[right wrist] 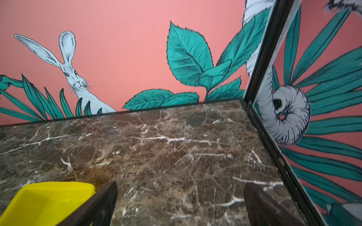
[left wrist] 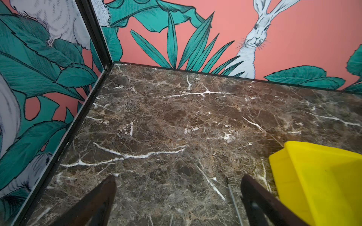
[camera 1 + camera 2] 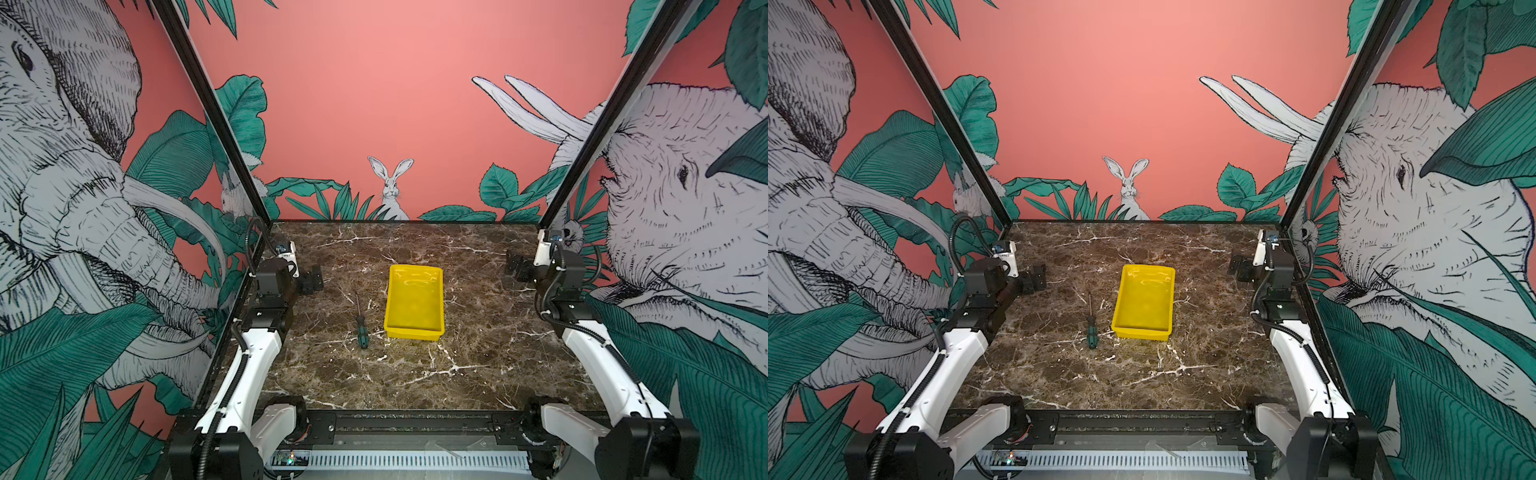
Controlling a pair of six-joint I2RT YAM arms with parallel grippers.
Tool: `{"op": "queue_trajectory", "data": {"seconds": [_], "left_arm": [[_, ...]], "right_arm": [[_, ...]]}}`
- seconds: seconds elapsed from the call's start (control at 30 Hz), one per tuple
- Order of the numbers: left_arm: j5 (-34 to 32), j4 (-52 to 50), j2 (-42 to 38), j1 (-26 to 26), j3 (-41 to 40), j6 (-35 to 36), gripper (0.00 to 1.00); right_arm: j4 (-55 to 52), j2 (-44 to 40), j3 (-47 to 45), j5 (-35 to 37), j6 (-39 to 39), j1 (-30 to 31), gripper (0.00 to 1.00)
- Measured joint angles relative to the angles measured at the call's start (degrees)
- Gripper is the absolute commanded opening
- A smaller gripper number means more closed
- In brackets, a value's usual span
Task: Put the screwdriver in the bin
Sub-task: Pick up the screwdriver from the center of the table.
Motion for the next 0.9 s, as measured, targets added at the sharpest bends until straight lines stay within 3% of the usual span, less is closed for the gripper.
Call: {"op": "queue_trajectory", "data": {"seconds": [0.23,0.57,0.9], "left_arm": [[4.2,-4.5,-1.2,-0.3,0.7,-2.1,1.00],[5.0,-10.7,1.1,-2.7,1.3,-4.7,1.00],[0.4,-21.0,3.4,-11.8,3.3,-11.5,1.00]], "right_arm": [[-14.2,0.5,4.8,6.6,-0.2,7.6,0.99],[-18.1,0.4,3.7,15.4,-2.8,16.5,0.99],[-24.5,8.2,8.0,17.2,-2.9,26.1,0.99]]}}
